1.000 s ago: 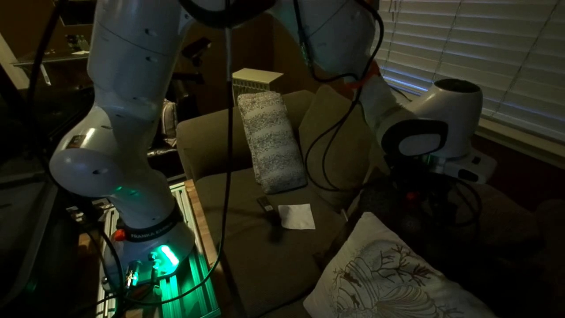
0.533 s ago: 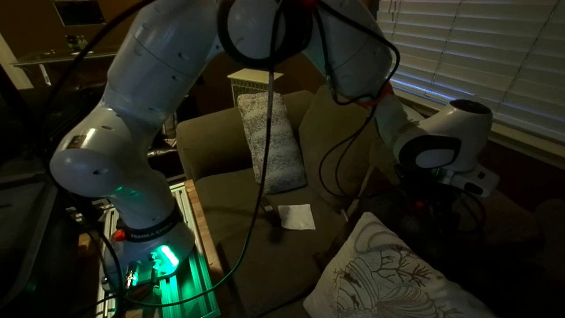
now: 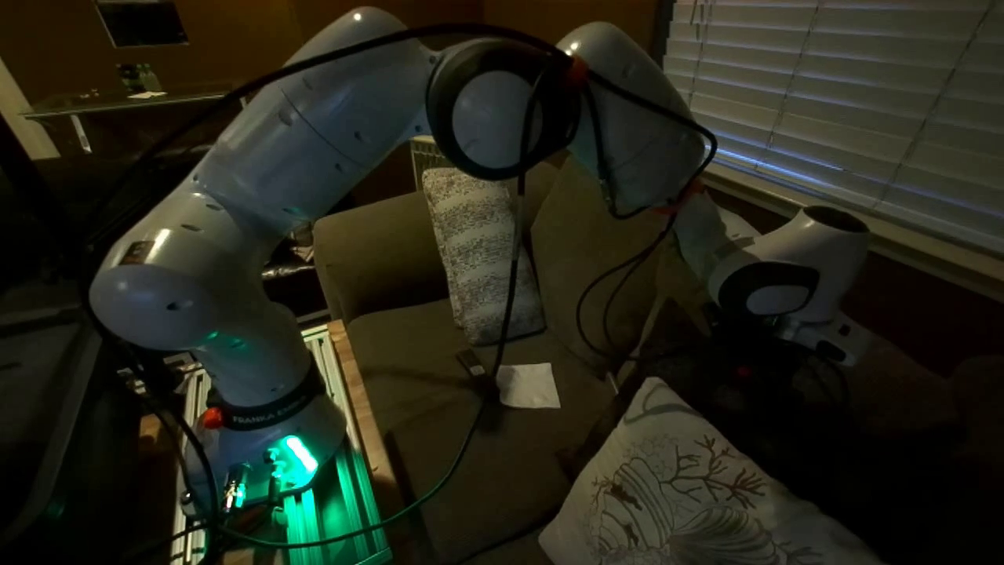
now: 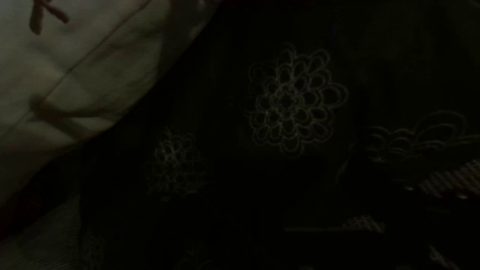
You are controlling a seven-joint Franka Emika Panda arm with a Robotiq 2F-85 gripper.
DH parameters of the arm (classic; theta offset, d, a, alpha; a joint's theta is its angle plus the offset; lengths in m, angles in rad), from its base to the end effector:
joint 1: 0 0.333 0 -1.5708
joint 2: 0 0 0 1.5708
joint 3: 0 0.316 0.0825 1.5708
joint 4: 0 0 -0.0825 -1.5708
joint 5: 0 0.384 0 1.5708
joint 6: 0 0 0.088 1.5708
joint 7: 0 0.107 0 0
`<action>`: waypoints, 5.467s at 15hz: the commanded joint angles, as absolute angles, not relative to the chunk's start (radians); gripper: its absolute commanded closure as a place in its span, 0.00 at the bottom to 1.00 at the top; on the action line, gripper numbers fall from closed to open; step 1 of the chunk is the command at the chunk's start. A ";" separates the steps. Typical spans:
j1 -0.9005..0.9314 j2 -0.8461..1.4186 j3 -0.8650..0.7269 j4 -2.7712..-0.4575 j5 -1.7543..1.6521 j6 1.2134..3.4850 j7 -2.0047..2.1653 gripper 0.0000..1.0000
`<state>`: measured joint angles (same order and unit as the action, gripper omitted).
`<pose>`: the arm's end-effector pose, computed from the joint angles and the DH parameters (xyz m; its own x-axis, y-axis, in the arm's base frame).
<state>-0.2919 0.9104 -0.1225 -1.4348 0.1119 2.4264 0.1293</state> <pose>0.6748 -0.2775 0.1561 0.8365 -0.5404 0.0905 -0.5430 -0.8398 0.0045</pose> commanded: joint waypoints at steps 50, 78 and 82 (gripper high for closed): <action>-0.249 0.989 -0.143 -1.282 0.156 2.271 0.242 0.98; -0.102 0.656 -0.158 -1.713 0.152 2.456 0.306 0.93; -0.092 0.646 -0.160 -1.728 0.137 2.463 0.306 0.93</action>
<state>-0.0860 0.6461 -0.1659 -1.7297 0.1430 2.4648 0.3031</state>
